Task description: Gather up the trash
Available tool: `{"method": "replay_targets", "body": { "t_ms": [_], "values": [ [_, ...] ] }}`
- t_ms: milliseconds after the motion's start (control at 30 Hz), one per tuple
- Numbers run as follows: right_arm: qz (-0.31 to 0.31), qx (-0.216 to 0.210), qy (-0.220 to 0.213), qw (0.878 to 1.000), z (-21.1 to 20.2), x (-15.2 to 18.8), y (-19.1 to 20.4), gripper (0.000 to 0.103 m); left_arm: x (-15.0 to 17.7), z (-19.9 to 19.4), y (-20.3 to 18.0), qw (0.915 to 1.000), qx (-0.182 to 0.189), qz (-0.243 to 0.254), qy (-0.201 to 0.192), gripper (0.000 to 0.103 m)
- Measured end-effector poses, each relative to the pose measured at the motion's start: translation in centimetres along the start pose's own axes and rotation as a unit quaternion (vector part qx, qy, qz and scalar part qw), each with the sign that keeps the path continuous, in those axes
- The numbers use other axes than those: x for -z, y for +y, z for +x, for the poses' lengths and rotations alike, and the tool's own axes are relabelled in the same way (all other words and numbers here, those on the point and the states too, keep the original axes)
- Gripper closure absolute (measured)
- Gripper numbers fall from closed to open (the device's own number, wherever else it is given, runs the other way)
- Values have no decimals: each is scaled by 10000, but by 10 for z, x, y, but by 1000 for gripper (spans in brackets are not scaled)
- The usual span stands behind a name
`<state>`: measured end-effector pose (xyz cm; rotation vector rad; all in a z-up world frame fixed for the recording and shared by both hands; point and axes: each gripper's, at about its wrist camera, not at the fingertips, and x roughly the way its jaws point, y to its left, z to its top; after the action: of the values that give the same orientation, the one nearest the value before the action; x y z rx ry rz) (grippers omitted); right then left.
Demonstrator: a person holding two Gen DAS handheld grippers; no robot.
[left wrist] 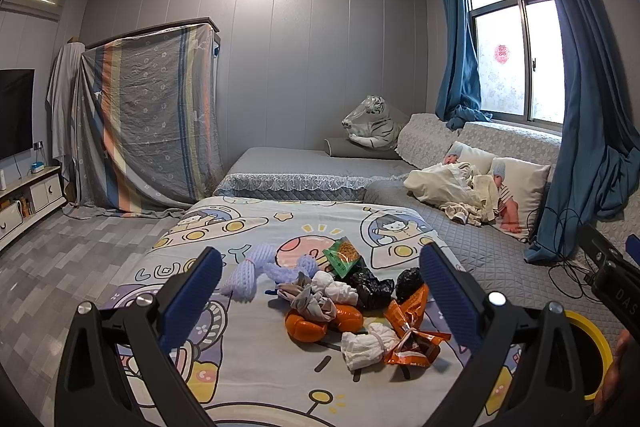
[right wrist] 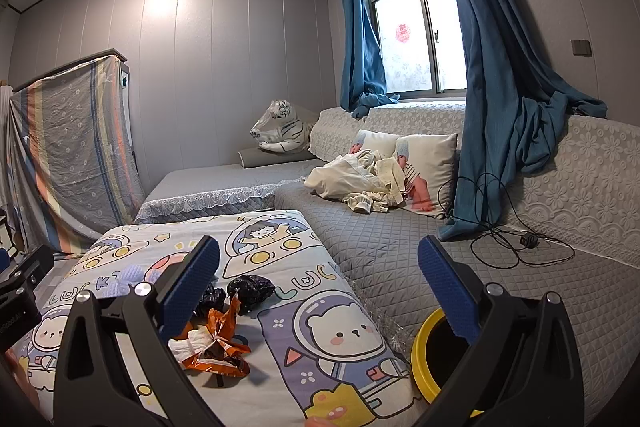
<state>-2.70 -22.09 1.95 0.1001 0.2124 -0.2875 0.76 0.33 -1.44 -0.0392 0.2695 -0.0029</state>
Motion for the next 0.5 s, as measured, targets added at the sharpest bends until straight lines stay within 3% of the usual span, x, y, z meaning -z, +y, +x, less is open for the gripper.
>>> {"method": "replay_targets", "body": {
  "t_ms": [333, 500],
  "values": [
    [32, 13, 19, 10000, 4, 2, -1, 8, 4, 4, 2, 10000, 2, 24, 24, 8],
    [16, 67, 73, 9999, 19, 7, 3, 8, 3, 19, 13, 9997, 28, -64, 223, 8]
  ]
}}
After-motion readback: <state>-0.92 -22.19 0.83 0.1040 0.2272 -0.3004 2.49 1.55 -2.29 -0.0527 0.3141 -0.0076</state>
